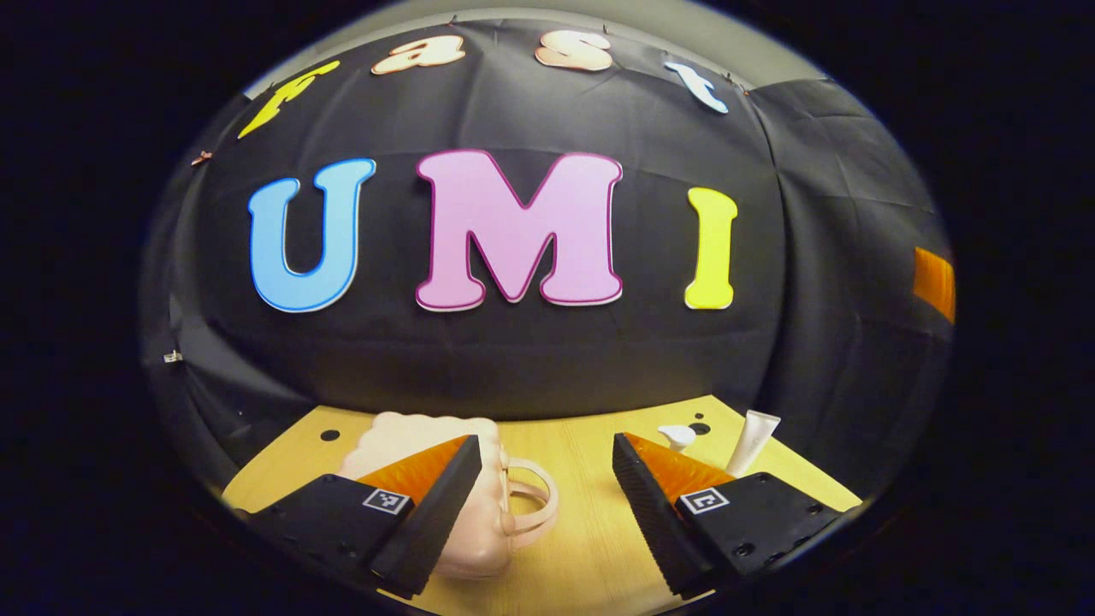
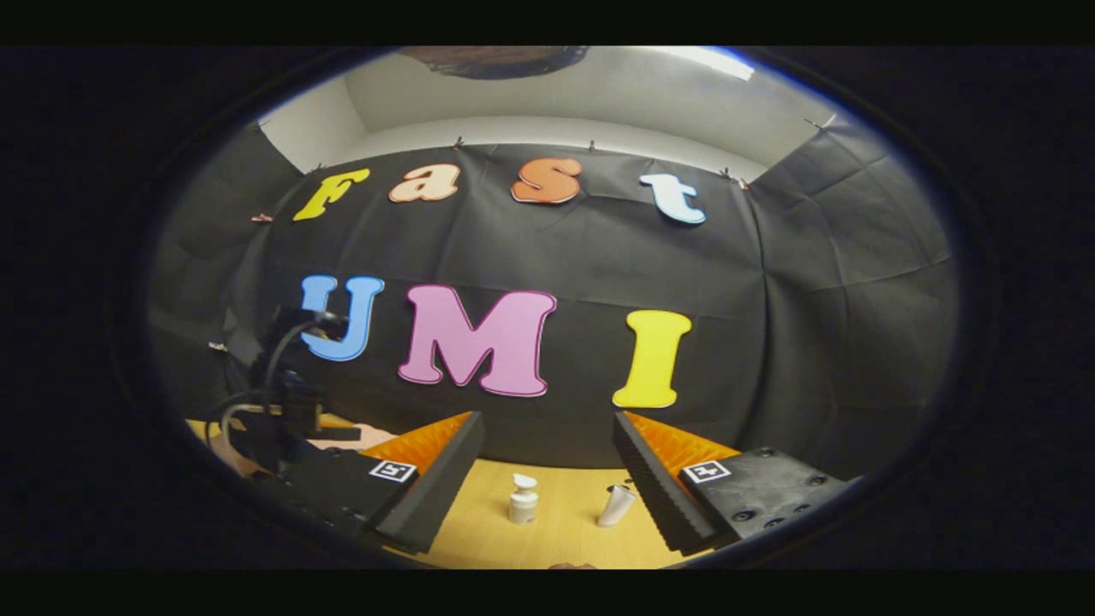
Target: First open the suitcase, pack the skin care products into it, and then close the suitcase.
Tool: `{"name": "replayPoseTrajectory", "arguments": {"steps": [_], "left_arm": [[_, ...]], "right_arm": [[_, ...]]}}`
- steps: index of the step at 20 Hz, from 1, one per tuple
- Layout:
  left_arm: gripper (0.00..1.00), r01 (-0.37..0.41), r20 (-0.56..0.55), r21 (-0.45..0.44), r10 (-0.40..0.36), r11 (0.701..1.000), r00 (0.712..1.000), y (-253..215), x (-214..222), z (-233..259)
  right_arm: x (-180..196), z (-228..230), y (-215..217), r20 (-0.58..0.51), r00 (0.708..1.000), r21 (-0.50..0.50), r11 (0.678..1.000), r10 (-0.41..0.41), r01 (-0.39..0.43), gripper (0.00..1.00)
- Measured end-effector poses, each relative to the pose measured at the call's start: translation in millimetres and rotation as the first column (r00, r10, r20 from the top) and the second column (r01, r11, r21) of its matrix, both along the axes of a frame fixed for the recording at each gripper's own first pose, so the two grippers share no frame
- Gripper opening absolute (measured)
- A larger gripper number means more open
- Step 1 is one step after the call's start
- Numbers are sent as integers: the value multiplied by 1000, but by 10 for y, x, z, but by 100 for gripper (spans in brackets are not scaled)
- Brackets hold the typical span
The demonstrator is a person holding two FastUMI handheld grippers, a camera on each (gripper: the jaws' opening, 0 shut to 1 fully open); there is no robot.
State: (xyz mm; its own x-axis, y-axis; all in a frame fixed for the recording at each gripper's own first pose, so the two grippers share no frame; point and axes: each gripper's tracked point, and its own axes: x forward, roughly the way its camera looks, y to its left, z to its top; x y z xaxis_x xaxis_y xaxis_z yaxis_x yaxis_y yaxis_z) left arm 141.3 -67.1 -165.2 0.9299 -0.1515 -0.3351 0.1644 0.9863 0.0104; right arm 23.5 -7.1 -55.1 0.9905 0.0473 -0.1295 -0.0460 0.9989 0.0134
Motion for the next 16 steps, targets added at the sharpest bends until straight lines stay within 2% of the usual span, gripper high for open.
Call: {"name": "replayPoseTrajectory", "arguments": {"steps": [3,7,12,13,14,16], "left_arm": [[98,30,-110,6,-29,1000,993,-146,273,-478],[99,18,-252,-47,-30,999,967,-321,548,-1060],[99,12,-388,31,1,999,922,-370,821,-1629],[96,4,-418,49,17,999,908,-356,839,-1742],[98,-12,-449,74,44,997,893,-335,872,-1840],[94,-23,-478,97,67,995,876,-339,945,-1985]], "right_arm": [[52,-196,-37,-35,999,9,1000,2,-2,95],[187,-443,-109,-60,998,-47,999,15,-17,97],[339,-649,-264,-96,995,-25,1000,-11,8,97],[353,-687,-292,-103,995,-26,1000,-17,14,96],[371,-732,-330,-111,994,-28,999,-22,19,96],[381,-809,-362,-128,992,-19,1000,-19,17,97]]}}
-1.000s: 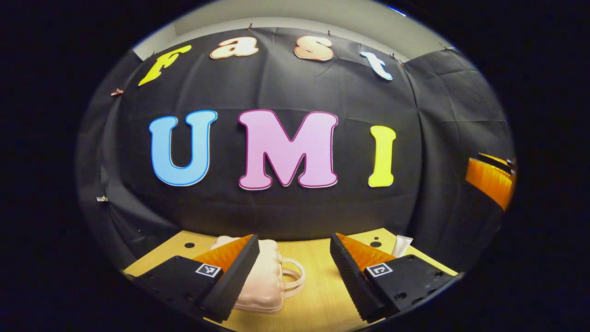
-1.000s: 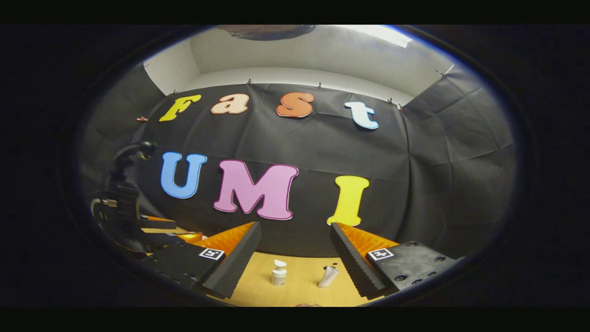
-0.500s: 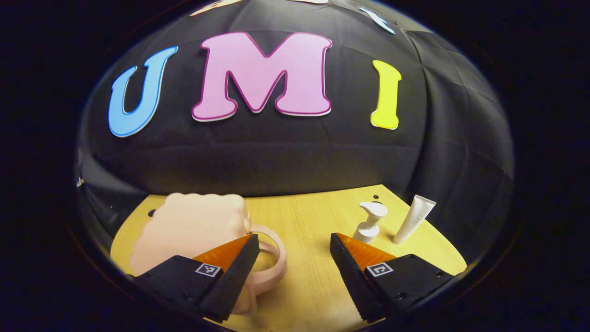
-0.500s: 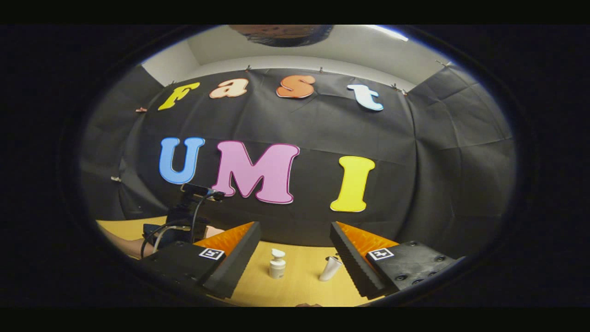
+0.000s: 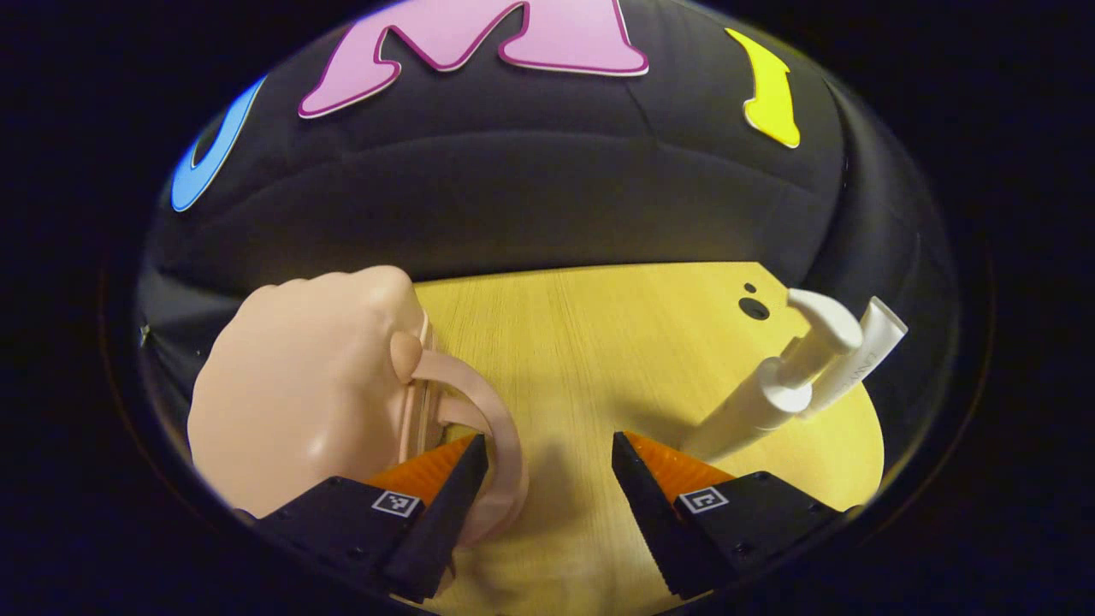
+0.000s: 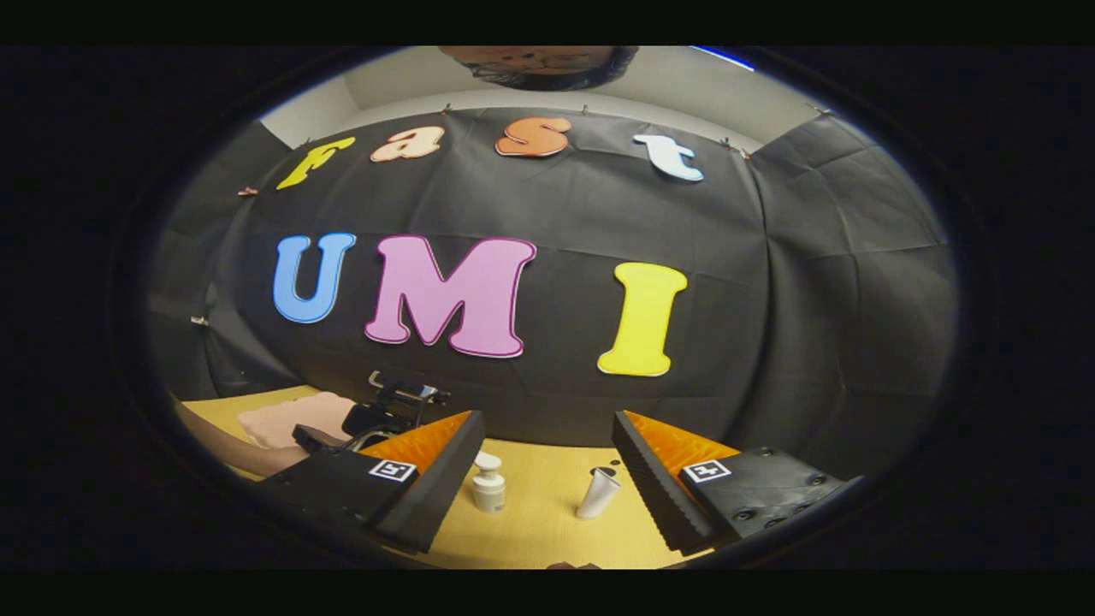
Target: First open the suitcase, pack the skin care products into it, and then close the suitcase.
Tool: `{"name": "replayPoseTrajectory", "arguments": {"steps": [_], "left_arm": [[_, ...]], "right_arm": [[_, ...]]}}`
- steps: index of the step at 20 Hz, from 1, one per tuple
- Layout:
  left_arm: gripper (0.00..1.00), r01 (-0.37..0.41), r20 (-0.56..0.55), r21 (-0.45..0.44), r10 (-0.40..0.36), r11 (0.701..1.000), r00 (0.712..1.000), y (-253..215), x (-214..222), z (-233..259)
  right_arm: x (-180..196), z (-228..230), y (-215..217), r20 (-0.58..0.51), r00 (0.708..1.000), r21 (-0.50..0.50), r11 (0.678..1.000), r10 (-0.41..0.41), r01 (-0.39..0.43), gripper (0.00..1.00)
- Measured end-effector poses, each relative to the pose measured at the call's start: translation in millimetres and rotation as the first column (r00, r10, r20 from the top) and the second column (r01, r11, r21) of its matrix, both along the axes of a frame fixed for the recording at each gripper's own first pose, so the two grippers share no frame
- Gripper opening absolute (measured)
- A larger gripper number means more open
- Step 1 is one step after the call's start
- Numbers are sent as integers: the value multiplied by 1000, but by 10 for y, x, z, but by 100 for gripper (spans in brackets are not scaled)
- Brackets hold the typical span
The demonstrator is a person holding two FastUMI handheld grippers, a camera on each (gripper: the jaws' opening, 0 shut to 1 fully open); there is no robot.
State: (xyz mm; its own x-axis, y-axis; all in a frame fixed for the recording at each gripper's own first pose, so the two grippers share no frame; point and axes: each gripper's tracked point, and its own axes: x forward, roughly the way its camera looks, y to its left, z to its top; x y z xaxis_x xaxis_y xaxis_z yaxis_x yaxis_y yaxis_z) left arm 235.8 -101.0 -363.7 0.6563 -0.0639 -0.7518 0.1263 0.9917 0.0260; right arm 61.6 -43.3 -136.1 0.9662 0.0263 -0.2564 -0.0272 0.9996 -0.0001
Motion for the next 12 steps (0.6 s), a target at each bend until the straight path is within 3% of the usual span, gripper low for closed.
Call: {"name": "replayPoseTrajectory", "arguments": {"steps": [2,3,6,7,8,12], "left_arm": [[90,-27,-28,30,28,999,999,50,57,-95],[78,-36,-36,43,38,998,999,79,70,-125],[59,-66,-50,91,71,994,996,268,95,-155],[37,-79,-57,58,82,995,995,258,75,-115],[22,-77,-68,20,78,997,995,214,87,-132],[18,-48,-46,-44,46,998,998,184,127,96]], "right_arm": [[-12,-69,-61,-17,1000,-2,1000,-5,5,97],[-11,-85,-105,-19,1000,-5,1000,-13,13,97],[-15,-151,-204,-37,999,-10,999,-33,33,97],[-17,-163,-220,-40,998,-9,999,-38,37,97],[-13,-169,-229,-41,998,-9,999,-39,39,96],[19,-148,-187,-37,999,-25,999,-30,30,96]]}}
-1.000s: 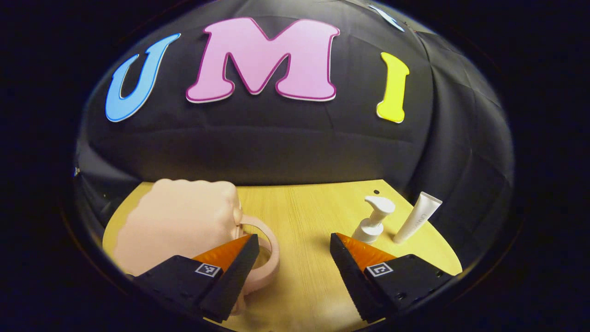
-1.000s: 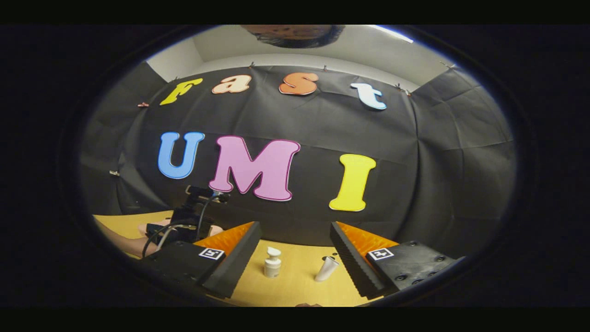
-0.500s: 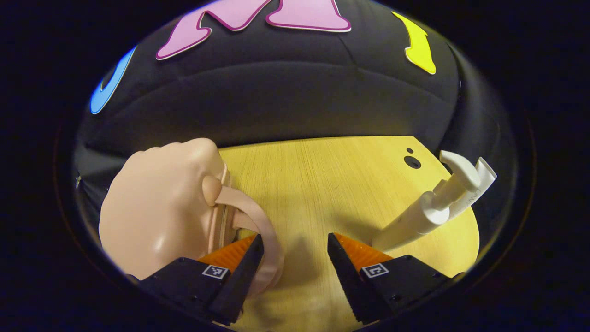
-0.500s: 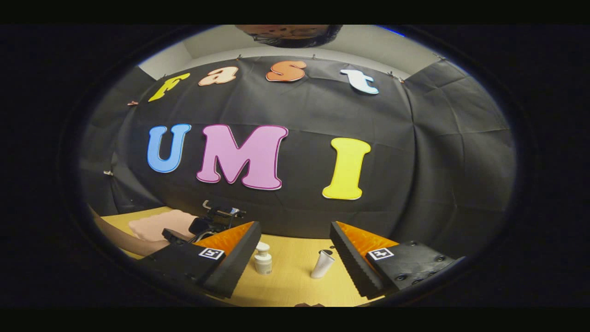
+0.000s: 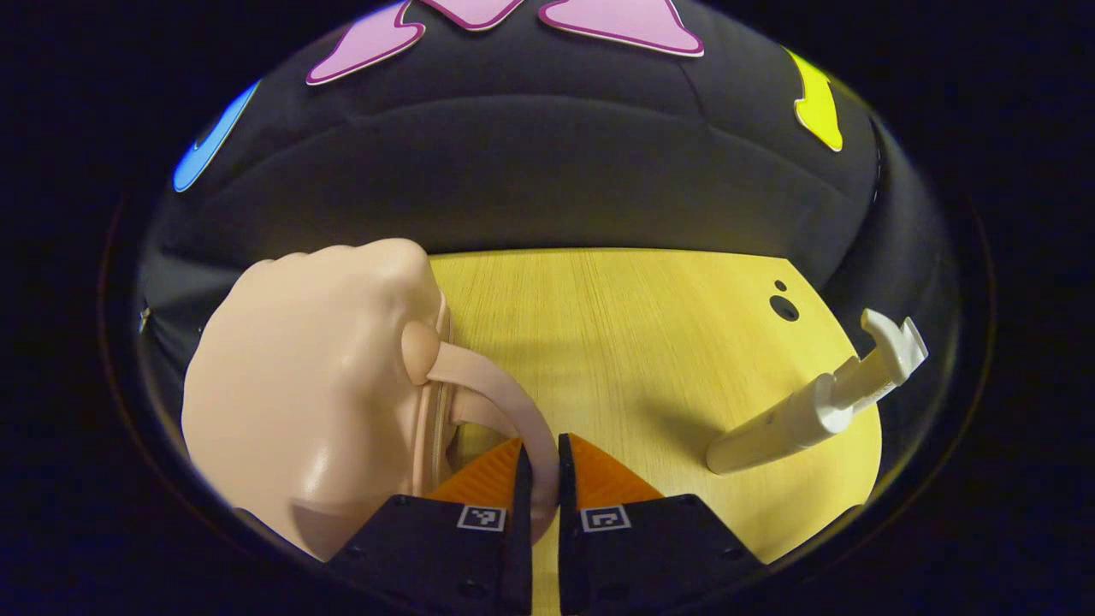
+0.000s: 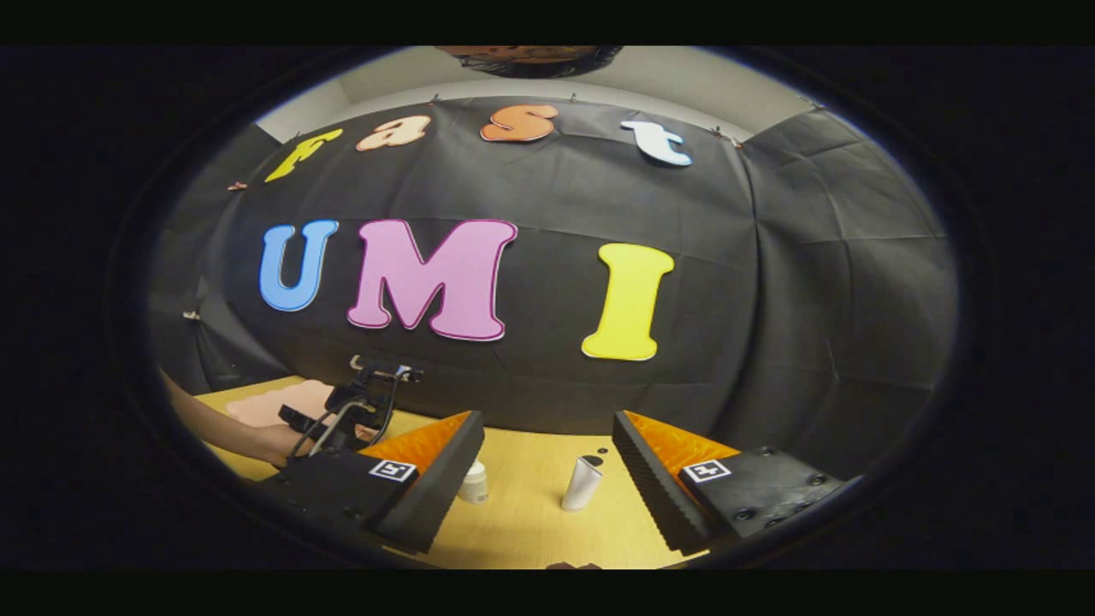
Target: First open the suitcase, pack the skin care products into it, and then close the suitcase.
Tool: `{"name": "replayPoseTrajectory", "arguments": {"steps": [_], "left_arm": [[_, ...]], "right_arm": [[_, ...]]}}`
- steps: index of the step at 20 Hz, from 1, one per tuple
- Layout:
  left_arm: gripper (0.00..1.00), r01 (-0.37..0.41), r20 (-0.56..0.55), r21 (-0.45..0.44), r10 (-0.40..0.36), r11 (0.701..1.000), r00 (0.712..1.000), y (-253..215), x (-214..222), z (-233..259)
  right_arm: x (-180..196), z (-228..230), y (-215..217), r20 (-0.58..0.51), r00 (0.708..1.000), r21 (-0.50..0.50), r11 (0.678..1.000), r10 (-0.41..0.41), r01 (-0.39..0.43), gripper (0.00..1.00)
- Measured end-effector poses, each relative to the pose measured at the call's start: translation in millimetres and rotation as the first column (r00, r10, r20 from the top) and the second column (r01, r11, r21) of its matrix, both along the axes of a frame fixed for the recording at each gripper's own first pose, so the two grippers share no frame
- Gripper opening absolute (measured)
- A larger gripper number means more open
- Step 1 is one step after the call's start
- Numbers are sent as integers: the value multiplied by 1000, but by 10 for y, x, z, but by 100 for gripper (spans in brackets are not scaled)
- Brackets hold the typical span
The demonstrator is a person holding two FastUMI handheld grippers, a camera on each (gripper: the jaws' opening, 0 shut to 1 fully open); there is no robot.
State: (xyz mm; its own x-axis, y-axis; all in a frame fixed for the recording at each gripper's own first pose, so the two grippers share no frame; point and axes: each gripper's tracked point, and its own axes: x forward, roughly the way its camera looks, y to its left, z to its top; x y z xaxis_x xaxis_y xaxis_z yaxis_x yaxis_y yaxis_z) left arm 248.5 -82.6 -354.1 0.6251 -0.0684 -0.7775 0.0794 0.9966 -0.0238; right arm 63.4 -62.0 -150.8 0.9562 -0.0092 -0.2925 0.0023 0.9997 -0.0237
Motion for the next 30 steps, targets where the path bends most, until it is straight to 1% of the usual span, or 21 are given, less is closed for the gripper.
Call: {"name": "replayPoseTrajectory", "arguments": {"steps": [1,2,3,6,8,10,12,14,15,16,19,21,23,24,25,26,28,30], "left_arm": [[15,-3,7,-25,4,1000,1000,-12,-1,106],[18,-12,9,-62,12,998,1000,-24,-8,200],[13,-21,13,-97,22,995,1000,-6,-15,288],[12,-36,24,-175,41,984,999,96,-35,627],[12,-21,71,-185,34,983,997,199,-13,980],[12,-14,100,-189,34,982,994,389,-34,1332],[12,-20,101,-224,44,974,994,613,-36,1648],[12,-17,94,-241,41,970,995,990,-48,1894],[12,-14,87,-236,35,972,996,1180,-97,2012],[12,-4,97,-223,26,975,995,1342,-94,2135],[12,5,139,-83,7,997,990,1985,-27,2408],[12,-10,148,-15,12,1000,989,2444,-15,2497],[12,-27,167,78,14,997,986,2962,-1,2520],[12,-35,186,149,7,988,983,3267,37,2498],[12,-65,204,217,19,974,979,3584,46,2446],[12,-82,221,246,27,966,975,3874,84,2381],[12,-113,255,262,45,958,966,4317,136,2262],[11,-134,273,255,62,957,960,4702,165,2084]], "right_arm": [[2,39,13,8,1000,-6,1000,1,-1,96],[3,102,35,21,1000,-10,1000,2,-2,97],[-2,137,75,29,1000,-11,1000,6,-5,97],[-55,218,220,33,999,-17,1000,21,-21,96],[-93,295,327,44,999,-12,1000,30,-29,97],[-121,357,441,46,998,-10,999,41,-40,96],[-145,422,549,51,998,-1,999,48,-48,97],[-139,507,644,63,997,6,999,50,-51,97],[-138,534,697,66,996,7,999,52,-53,97],[-121,556,748,67,996,7,998,54,-54,96],[-106,658,870,78,996,20,999,34,-36,97],[-106,709,944,88,996,19,1000,16,-17,97],[-134,725,1013,80,997,15,1000,4,-5,97],[-160,720,1045,71,998,14,1000,-4,3,96],[-192,684,1070,50,999,15,1000,-17,16,97],[-243,648,1100,21,999,18,999,-29,29,95],[-350,655,1154,-7,998,15,998,-59,60,99],[-424,688,1191,-3,996,-29,996,-85,85,95]]}}
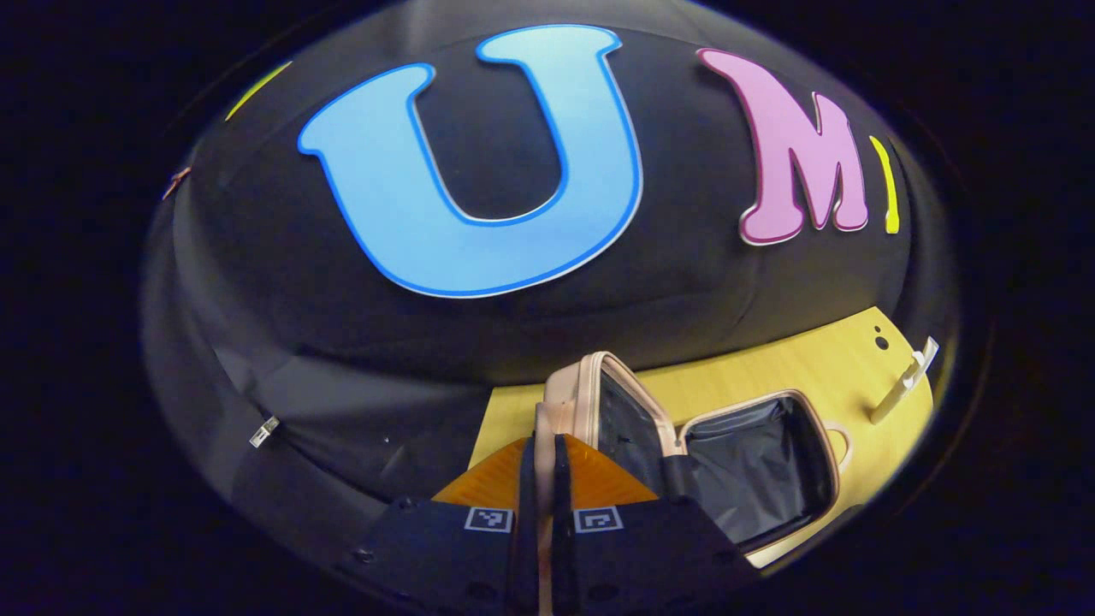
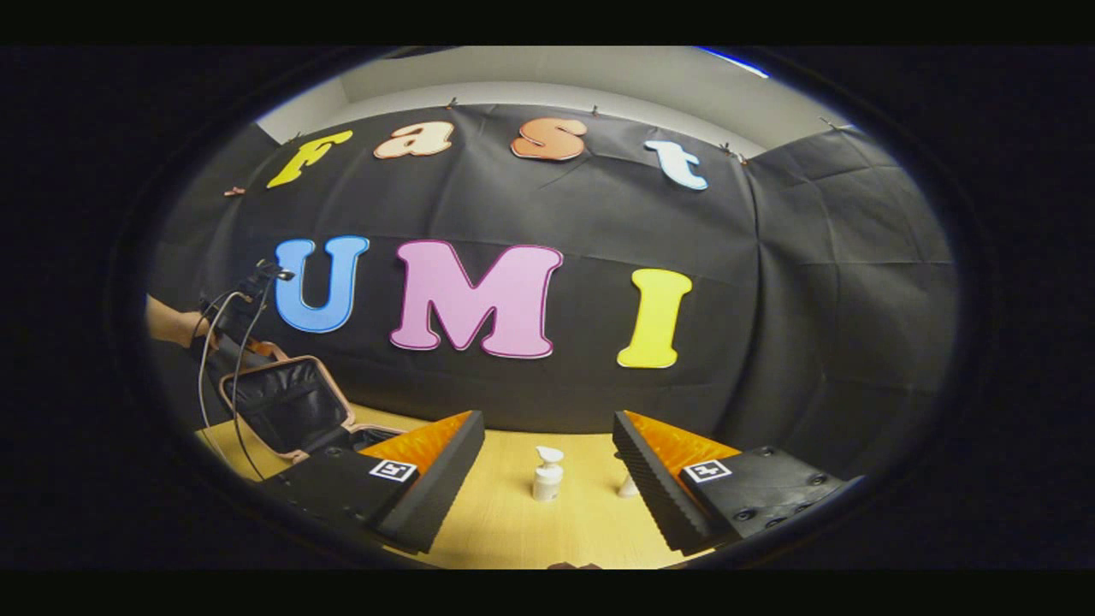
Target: First open the suitcase, pack the skin care products into it, and then close the suitcase.
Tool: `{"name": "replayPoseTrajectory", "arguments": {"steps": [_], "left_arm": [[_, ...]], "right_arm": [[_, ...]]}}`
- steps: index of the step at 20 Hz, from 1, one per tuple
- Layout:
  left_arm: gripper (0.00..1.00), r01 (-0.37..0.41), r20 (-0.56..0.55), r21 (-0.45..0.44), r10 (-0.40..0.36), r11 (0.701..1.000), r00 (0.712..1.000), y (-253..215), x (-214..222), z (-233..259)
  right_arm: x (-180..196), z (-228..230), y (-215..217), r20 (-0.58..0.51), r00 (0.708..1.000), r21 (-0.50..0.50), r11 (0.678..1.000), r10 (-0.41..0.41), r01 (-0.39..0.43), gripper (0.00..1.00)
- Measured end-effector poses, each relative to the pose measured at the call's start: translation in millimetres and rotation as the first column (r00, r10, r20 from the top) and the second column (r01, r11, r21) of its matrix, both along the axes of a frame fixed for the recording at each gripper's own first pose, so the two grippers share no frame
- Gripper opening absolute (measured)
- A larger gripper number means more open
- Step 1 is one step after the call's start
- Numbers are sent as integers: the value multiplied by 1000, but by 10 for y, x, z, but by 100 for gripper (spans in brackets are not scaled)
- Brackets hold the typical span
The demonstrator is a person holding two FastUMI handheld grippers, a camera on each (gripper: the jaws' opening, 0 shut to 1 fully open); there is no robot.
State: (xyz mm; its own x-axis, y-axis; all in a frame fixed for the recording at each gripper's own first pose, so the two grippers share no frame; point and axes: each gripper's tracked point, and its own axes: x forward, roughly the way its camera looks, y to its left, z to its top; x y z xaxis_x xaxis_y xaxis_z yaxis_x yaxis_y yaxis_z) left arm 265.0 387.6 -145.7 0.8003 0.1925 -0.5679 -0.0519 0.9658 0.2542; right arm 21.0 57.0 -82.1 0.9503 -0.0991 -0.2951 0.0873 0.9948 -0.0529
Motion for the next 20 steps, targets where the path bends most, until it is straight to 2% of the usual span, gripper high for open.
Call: {"name": "replayPoseTrajectory", "arguments": {"steps": [3,7,11,13,16,17,18,19,20], "left_arm": [[11,-27,5,-41,27,999,1000,477,33,-408],[12,-67,-48,-86,63,994,997,974,-16,-1099],[12,-107,-114,-147,90,983,989,1165,-114,-1771],[12,-104,-135,-138,85,985,987,1178,-129,-2017],[12,-132,-148,-95,117,987,982,1281,-189,-2236],[19,-162,-144,-62,151,985,978,1383,-271,-2225],[20,-183,-125,-53,175,982,977,1421,-311,-2134],[30,-199,-97,-60,193,978,976,1443,-341,-2008],[30,-215,-62,-62,211,975,975,1448,-374,-1857]], "right_arm": [[-120,-25,155,-13,1000,-78,997,-15,14,96],[-192,5,496,12,1000,-95,995,-10,11,97],[-335,-166,793,-32,999,-97,995,14,-17,97],[-391,-190,809,-41,999,-134,991,21,-27,97],[-413,-257,781,-44,999,-142,990,11,-17,97],[-417,-276,759,-51,999,-137,991,5,-12,97],[-417,-281,733,-50,999,-127,992,0,-6,97],[-411,-268,696,-42,999,-120,993,-6,1,96],[-388,-256,648,-30,1000,-118,993,-11,7,96]]}}
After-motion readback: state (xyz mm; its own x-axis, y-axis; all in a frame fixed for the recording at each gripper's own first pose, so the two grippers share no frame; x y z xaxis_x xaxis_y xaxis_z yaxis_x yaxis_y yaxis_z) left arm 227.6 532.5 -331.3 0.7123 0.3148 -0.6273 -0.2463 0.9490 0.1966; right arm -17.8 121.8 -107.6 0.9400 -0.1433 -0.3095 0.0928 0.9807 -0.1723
